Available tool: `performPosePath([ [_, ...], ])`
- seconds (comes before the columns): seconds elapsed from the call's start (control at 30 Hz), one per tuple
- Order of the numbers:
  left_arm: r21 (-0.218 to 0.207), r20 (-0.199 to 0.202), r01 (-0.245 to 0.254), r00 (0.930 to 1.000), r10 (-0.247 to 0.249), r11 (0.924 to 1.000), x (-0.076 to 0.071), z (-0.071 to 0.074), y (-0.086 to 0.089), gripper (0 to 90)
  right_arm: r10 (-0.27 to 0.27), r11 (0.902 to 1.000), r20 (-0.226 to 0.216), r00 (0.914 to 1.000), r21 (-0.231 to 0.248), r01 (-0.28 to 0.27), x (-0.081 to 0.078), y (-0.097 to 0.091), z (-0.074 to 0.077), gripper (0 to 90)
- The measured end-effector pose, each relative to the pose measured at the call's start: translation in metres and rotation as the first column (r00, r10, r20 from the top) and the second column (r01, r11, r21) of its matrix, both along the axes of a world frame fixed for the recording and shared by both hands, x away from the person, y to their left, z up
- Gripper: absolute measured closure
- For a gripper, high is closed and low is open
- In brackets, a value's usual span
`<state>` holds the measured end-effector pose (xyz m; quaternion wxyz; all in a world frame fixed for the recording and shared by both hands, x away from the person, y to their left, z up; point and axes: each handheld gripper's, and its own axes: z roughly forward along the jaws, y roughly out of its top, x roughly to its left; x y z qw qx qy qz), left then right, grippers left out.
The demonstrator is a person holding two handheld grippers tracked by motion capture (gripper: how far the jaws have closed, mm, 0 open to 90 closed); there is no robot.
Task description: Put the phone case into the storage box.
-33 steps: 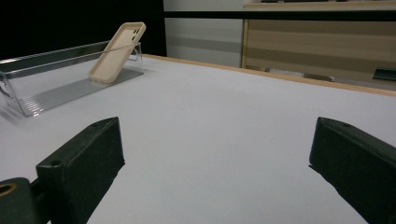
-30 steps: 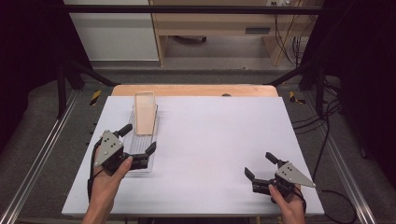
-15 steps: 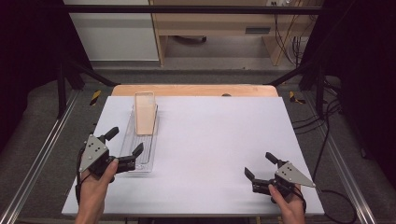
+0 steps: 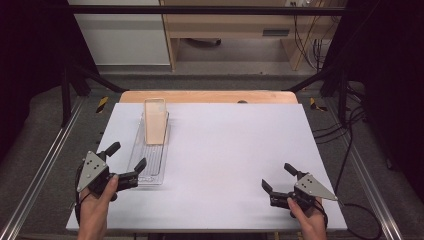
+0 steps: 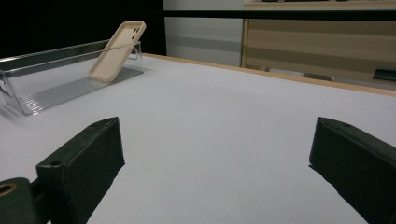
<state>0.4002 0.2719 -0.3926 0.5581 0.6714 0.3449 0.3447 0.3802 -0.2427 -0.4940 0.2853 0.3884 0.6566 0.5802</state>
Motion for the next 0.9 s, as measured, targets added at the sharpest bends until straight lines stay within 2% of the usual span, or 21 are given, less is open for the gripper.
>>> performPosePath([
  [0.47, -0.007, -0.016, -0.011, 0.9998, 0.011, 0.9999, -0.004, -0.017, 0.012, 1.8, -0.001, 1.0000, 0.001, 1.0000, -0.001, 0.001, 0.000, 0.000, 0.000, 2.9],
  [0.9, -0.001, -0.024, 0.006, 0.9997, -0.006, 1.0000, -0.006, -0.031, 0.015, 1.8, -0.002, 1.0000, 0.001, 1.0000, -0.002, 0.002, 0.000, 0.000, 0.000, 3.0],
])
